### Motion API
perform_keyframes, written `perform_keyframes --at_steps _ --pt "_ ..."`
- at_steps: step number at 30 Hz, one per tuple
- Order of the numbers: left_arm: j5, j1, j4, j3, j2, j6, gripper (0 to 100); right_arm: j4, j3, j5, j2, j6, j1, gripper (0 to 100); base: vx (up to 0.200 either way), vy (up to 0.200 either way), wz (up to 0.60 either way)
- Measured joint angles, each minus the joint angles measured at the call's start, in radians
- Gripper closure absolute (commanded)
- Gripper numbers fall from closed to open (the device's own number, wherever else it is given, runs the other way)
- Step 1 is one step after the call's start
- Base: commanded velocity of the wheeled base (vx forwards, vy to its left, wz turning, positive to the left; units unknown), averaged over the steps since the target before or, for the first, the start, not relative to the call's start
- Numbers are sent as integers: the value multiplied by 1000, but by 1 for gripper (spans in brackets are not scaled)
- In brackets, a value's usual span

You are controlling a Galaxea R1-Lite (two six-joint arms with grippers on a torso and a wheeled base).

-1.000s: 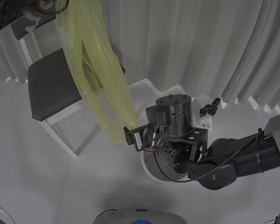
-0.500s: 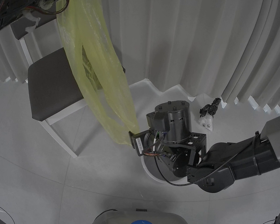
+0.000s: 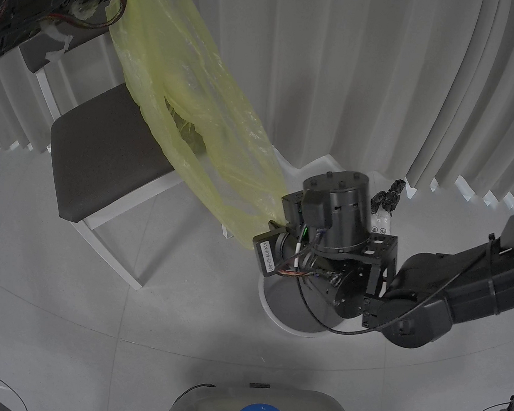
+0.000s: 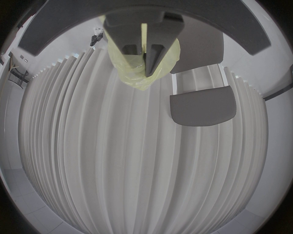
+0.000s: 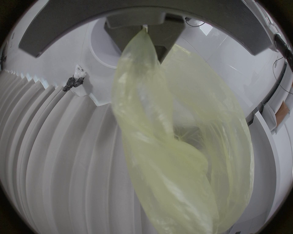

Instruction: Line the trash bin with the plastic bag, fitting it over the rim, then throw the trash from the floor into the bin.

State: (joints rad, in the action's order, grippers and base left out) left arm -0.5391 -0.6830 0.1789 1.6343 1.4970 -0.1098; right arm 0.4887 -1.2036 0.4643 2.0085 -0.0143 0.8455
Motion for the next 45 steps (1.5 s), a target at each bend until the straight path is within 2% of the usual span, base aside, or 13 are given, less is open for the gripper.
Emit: perform_keyframes --at_steps 19,28,32,37,41,45 --pt "73 -67 19 -100 -40 -7 100 -40 221 -9 -345 -12 -47 100 0 0 0" --pt "116 -137 193 -160 -21 -70 100 -42 316 -10 -468 -10 -93 100 0 0 0" --pt "153 -144 321 -227 -20 -96 100 -42 351 -11 -509 -4 -110 100 0 0 0" --pt "243 -143 483 -313 -16 -163 100 -41 394 -11 -560 0 -131 100 0 0 0" --pt "317 -138 657 -368 -13 -272 100 -41 417 -13 -589 5 -140 100 0 0 0" --pt "372 -131 707 -417 -9 -322 100 -39 435 -13 -605 9 -145 100 0 -100 0"
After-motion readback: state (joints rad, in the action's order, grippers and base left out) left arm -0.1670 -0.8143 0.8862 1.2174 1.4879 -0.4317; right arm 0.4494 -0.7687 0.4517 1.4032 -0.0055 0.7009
